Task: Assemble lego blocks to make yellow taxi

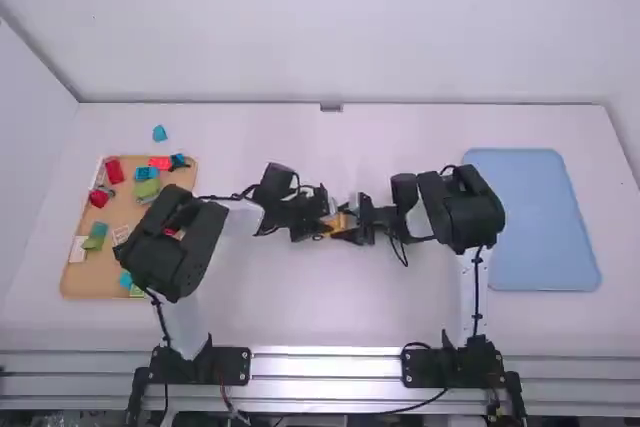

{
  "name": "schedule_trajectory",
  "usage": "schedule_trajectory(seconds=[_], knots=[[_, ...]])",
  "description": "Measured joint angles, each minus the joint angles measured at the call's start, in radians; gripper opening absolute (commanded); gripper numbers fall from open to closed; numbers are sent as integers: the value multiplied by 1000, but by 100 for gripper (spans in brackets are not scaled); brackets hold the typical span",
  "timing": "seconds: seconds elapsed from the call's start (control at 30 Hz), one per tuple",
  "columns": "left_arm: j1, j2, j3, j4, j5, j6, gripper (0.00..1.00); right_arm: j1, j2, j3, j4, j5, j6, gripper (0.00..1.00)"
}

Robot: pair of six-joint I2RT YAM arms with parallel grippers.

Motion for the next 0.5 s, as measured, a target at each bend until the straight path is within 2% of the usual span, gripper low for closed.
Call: schedule_trajectory(seconds=[0.1,0.13,0.17,0.27,0.4,0.5], knots=[[18,-31,-4,-65,8,22,34,14,0,0,2,-8,8,47],[25,-42,-4,-90,13,29,37,20,0,0,5,-14,13,48],[44,-60,-4,-126,25,46,44,27,0,1,3,-4,19,48],[129,-113,-4,-187,78,89,49,15,3,0,5,5,27,47],[221,-149,-3,-190,154,150,52,5,3,2,5,1,27,47],[233,-150,-4,-193,185,179,51,4,3,2,5,3,27,47]])
